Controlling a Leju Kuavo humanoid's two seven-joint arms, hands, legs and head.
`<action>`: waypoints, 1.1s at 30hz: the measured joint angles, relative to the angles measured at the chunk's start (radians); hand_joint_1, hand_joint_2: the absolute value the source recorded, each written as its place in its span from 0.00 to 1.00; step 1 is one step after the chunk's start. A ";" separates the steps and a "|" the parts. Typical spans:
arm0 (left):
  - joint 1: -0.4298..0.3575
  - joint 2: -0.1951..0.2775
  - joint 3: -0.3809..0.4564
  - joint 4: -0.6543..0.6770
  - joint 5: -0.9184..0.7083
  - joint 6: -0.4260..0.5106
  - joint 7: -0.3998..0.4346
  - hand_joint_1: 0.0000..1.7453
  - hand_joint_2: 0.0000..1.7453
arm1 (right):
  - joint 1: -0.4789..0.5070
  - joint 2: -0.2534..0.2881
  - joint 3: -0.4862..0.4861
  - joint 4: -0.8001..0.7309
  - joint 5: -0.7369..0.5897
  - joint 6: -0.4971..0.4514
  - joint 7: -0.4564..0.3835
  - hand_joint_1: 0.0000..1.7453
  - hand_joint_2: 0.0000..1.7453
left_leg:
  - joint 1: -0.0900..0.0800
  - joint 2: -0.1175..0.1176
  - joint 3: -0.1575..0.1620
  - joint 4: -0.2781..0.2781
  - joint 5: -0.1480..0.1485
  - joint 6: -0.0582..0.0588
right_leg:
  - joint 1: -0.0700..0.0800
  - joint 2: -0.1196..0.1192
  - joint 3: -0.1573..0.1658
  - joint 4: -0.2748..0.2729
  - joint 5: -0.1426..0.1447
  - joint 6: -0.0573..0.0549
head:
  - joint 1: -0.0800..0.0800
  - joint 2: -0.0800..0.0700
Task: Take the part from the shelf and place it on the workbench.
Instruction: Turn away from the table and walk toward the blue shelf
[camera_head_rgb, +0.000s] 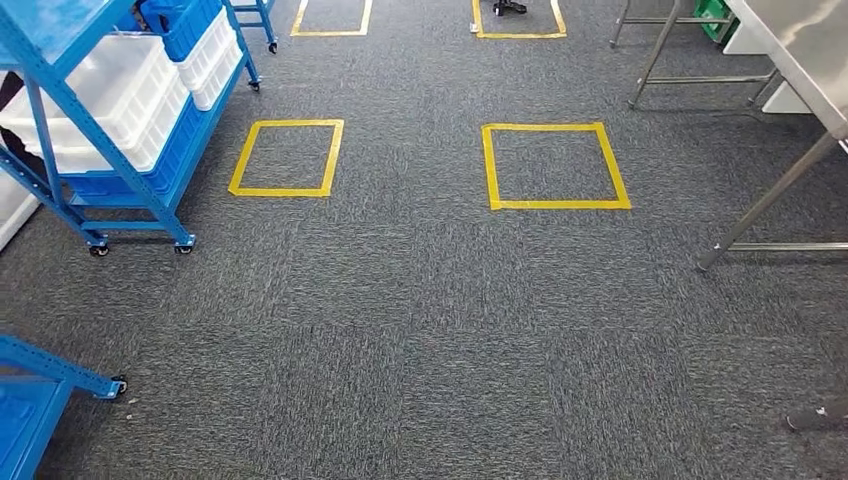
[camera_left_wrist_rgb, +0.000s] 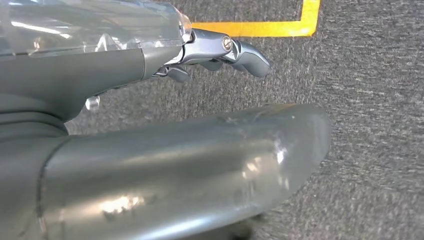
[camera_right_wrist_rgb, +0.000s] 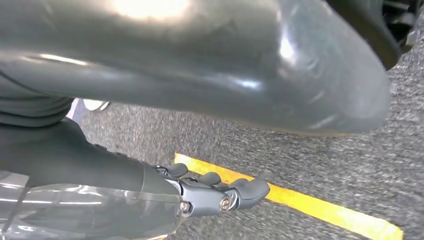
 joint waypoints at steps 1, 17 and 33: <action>-0.001 0.000 0.001 0.000 0.003 -0.005 -0.001 0.00 0.00 | -0.001 0.000 0.000 0.000 0.000 -0.003 0.000 0.00 0.00 | -0.004 0.010 0.023 -0.044 0.012 0.006 | 0.001 -0.006 0.002 0.000 -0.002 0.005 | 0.000 0.000; 0.007 0.000 0.016 0.000 -0.004 -0.025 0.041 0.00 0.00 | -0.006 0.007 -0.012 0.000 0.000 -0.033 0.019 0.00 0.00 | -0.023 0.013 0.030 -0.065 0.013 0.042 | -0.009 -0.009 0.010 -0.012 0.010 0.042 | 0.001 0.000; 0.005 0.000 0.016 0.000 -0.010 -0.020 0.043 0.00 0.00 | -0.005 0.033 -0.013 0.001 0.009 -0.102 0.029 0.00 0.00 | -0.014 -0.034 -0.021 -0.065 0.077 0.029 | -0.001 0.087 0.048 -0.010 -0.023 0.021 | 0.004 0.000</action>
